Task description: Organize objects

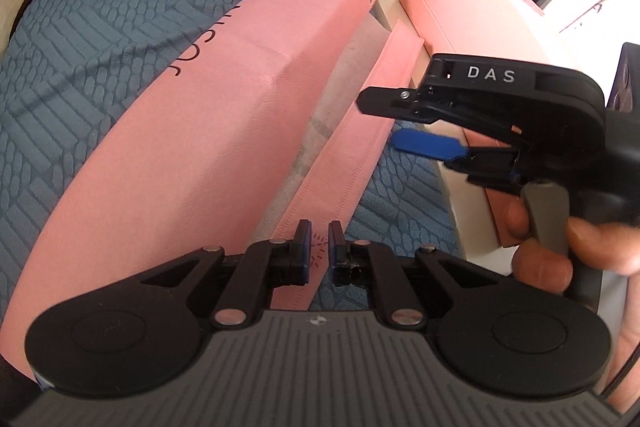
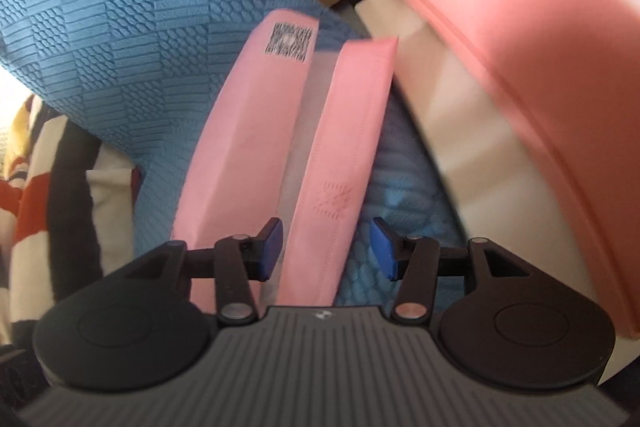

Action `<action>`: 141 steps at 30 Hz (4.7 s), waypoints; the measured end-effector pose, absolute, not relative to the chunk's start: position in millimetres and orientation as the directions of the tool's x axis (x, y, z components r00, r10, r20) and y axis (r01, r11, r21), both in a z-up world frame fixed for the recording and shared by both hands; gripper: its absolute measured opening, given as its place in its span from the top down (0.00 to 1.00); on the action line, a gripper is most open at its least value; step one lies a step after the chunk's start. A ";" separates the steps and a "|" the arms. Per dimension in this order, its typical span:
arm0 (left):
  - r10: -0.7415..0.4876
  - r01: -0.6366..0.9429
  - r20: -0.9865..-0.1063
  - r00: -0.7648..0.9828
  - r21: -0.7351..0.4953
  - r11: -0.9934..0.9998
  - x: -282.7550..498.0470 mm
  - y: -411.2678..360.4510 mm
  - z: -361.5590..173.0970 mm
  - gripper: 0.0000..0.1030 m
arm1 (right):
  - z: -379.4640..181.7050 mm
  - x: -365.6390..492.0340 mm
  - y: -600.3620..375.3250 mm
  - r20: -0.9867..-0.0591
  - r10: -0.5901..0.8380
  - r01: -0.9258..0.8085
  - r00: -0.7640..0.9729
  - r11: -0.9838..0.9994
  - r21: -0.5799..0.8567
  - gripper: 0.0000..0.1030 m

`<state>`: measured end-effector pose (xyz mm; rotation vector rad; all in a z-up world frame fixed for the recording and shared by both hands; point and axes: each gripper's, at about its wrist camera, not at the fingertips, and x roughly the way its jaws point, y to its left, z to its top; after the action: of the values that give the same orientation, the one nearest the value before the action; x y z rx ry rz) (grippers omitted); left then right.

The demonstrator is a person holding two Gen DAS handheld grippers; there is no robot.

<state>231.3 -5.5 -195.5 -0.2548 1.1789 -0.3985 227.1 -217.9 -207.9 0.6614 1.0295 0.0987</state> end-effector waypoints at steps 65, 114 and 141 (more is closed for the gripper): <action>-0.388 -0.064 -0.720 0.576 -0.513 0.856 263.2 100.2 -132.1 0.89 | -128.1 223.5 -178.6 -0.879 0.252 0.199 0.406 0.914 0.354 0.96; -0.323 0.008 -0.821 0.471 -0.362 0.932 100.5 48.4 -163.3 0.89 | -145.0 222.5 -205.6 -0.842 0.359 0.191 0.402 0.867 0.461 0.96; -0.205 -0.151 -0.800 0.564 -0.344 0.927 229.6 87.9 -162.4 0.89 | -145.2 238.3 -192.2 -0.832 0.279 0.052 0.479 0.938 0.344 0.96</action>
<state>229.6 87.9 -162.4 -0.3995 0.9787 -0.0324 238.3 -192.2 -145.2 0.3451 1.0680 0.1418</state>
